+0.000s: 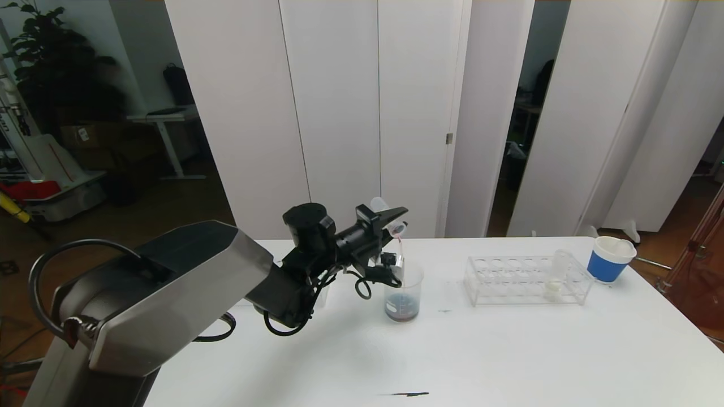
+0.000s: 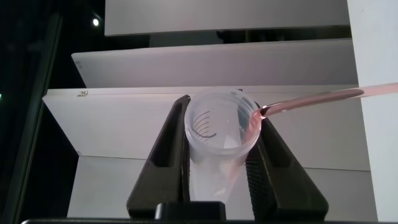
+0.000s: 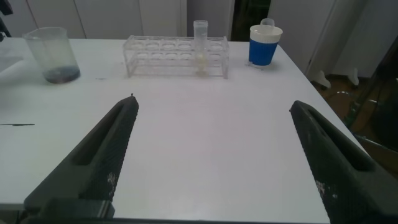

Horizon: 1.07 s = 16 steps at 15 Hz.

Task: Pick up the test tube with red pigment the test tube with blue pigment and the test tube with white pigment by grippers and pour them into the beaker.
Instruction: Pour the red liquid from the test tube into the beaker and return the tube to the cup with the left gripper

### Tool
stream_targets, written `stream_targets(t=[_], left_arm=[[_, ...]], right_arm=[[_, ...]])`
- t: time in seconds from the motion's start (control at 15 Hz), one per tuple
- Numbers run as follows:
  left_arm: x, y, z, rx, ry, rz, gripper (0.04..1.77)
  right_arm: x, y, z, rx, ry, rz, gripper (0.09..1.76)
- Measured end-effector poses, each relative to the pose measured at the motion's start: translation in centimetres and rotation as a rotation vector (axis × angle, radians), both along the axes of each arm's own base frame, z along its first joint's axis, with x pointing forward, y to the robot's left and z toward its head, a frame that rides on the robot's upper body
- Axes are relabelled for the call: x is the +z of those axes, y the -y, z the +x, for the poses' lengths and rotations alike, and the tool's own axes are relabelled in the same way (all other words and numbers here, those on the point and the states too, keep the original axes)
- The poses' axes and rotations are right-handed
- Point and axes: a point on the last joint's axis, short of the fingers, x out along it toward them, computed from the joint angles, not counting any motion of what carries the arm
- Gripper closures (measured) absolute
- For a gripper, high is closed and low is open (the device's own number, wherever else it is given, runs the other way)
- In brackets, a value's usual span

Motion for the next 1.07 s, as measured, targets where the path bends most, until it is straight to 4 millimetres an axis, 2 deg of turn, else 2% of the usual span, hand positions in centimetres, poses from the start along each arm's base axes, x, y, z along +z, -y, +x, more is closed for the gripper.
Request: stream_targets(t=[1.07], left_arm=[[1.2, 0.1, -0.4, -0.003, 0.023, -0.009, 1.22]], right_arm=[[0.0, 0.0, 0.0, 0.000, 0.000, 0.000, 0.10]])
